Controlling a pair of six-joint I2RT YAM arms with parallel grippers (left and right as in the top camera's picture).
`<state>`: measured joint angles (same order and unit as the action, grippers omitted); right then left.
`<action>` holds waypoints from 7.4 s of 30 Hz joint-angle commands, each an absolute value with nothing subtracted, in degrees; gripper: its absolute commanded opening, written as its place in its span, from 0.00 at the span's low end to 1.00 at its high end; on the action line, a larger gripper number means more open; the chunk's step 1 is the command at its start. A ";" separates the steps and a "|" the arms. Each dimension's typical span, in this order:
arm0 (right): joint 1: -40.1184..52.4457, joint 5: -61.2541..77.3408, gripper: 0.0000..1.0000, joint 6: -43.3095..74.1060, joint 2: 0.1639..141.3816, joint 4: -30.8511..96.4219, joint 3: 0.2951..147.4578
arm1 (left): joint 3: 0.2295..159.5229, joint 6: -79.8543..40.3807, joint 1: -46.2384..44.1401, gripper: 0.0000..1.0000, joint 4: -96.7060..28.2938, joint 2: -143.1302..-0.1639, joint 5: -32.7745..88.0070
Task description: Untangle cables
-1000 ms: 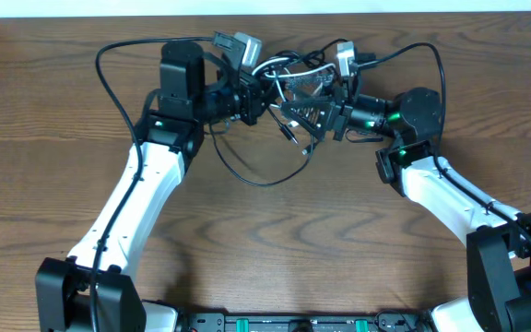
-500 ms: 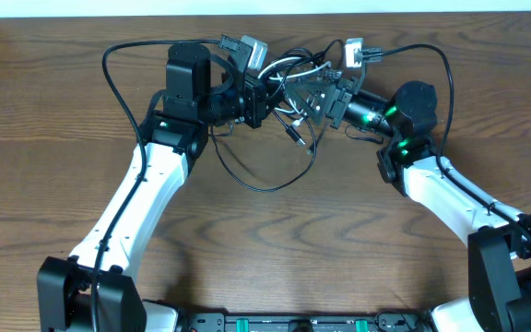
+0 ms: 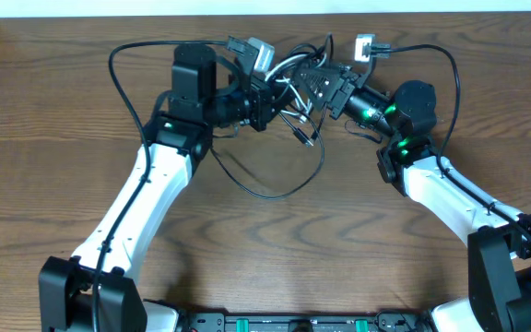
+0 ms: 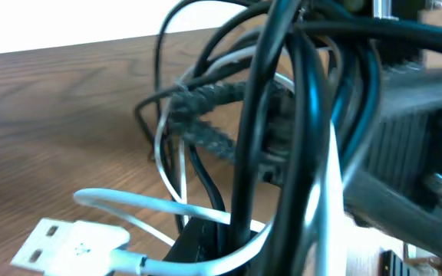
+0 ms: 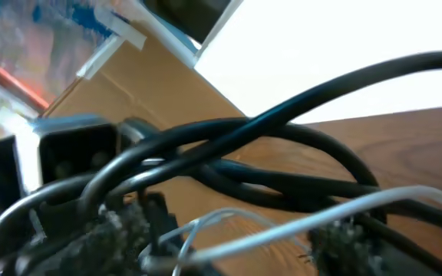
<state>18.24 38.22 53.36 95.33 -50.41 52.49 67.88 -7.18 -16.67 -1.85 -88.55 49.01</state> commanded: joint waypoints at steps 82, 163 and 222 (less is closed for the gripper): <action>19.97 42.76 0.44 63.86 94.83 -42.59 52.77 | 68.47 -1.93 -16.38 0.08 -5.98 -87.00 46.19; 17.02 60.38 0.87 -7.57 94.83 -21.08 52.75 | 68.47 -2.17 0.45 0.08 -20.56 -87.00 57.87; 16.60 55.64 0.01 -6.07 94.74 -22.00 52.77 | 68.47 -5.61 -8.43 0.08 -21.58 -87.00 52.58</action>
